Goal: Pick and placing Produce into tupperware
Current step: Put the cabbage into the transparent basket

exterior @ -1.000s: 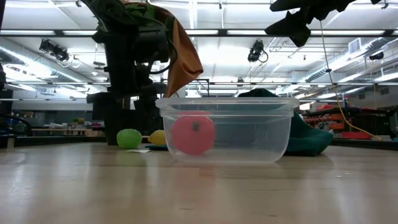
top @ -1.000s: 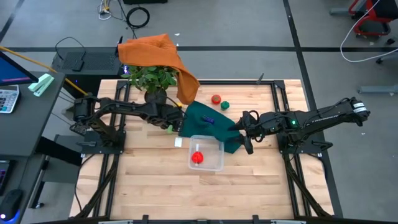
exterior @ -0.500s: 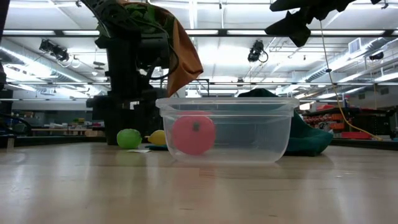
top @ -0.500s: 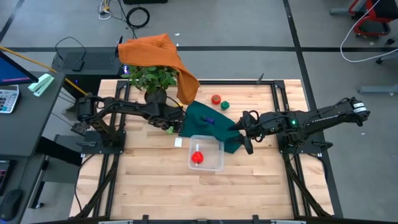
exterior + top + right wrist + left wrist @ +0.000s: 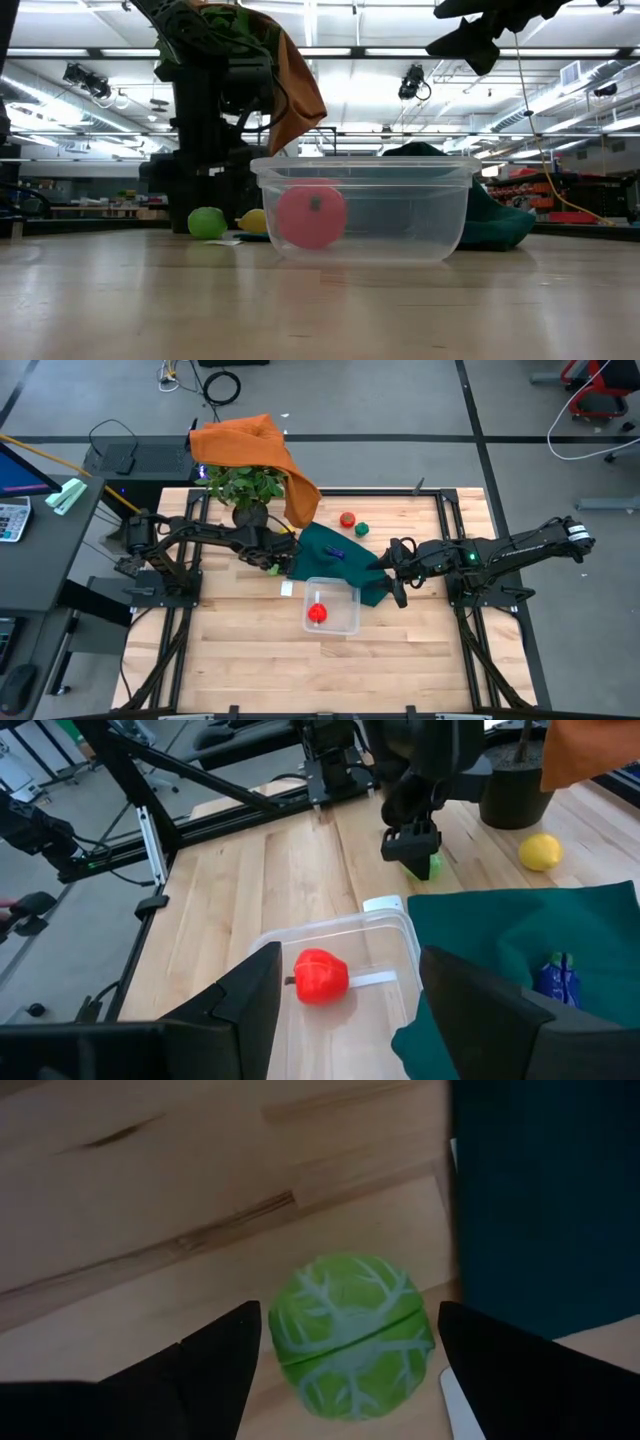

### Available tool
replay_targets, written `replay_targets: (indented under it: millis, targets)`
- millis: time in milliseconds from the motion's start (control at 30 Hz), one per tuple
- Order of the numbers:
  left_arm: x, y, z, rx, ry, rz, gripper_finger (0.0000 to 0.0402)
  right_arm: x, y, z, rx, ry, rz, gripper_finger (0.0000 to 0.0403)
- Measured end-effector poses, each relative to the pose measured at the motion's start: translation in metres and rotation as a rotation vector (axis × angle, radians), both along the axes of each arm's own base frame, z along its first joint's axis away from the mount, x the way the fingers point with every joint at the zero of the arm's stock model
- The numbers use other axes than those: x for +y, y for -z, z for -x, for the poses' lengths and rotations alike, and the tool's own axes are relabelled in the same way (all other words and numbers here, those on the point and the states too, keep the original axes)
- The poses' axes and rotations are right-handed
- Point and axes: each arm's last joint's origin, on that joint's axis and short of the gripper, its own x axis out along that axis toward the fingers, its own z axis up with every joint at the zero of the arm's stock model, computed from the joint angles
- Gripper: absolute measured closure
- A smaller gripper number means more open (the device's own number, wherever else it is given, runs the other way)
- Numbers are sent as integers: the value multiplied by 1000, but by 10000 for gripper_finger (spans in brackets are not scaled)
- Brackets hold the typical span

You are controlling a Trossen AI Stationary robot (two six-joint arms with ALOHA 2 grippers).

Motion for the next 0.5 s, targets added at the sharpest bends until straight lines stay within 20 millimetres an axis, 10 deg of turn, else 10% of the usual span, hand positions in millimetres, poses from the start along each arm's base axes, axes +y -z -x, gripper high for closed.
replay_targets:
  millis: [500]
  targets:
    - [-2,0,-1,-4,16,-3,165,0,0,0,0,3,1,202]
